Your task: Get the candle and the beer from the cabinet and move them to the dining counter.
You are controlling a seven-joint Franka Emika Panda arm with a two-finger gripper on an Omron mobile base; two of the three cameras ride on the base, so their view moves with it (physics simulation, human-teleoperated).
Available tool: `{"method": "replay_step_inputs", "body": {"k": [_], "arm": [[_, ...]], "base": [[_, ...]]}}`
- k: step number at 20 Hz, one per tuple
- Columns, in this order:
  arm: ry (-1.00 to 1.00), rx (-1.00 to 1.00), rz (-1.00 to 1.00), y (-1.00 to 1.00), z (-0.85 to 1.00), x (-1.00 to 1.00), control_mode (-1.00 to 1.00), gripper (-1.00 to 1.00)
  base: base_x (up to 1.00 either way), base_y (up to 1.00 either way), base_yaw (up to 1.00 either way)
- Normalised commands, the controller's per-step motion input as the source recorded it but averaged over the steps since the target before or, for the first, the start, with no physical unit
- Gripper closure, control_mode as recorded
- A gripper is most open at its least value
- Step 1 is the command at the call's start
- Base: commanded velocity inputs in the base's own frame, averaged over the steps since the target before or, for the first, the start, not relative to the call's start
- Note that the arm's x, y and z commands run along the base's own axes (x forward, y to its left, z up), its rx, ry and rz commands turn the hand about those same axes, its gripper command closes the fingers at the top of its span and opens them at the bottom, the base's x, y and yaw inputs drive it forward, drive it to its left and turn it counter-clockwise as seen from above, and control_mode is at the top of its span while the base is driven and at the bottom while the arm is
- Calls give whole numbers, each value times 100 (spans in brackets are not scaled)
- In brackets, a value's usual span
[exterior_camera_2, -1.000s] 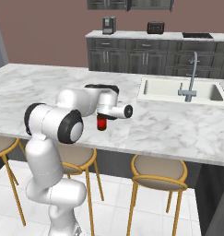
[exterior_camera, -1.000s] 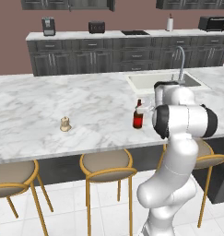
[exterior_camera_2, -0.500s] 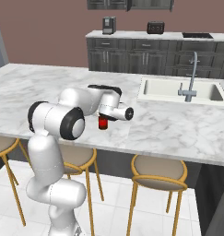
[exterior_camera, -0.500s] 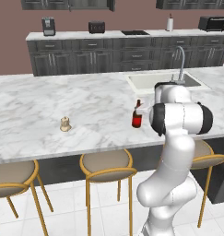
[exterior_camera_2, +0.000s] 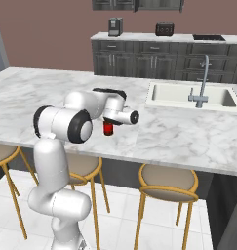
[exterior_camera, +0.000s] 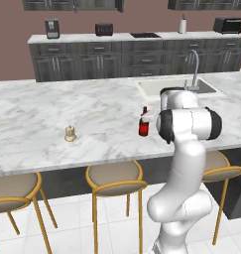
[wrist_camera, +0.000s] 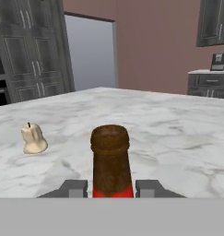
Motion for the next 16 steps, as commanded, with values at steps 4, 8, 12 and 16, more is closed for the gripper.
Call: {"method": "replay_step_inputs", "body": {"k": [4,8,12,16], "arm": [[5,-2,0,13,-3,19,-100,100],[0,-4,0,8,-21,11,-100,100],[0,-2,0,1,-33,2,-100,100],[0,0,0,0,-29,0,-100,100]], "base": [[0,0,0],[0,0,0],[0,0,0],[0,0,0]]}}
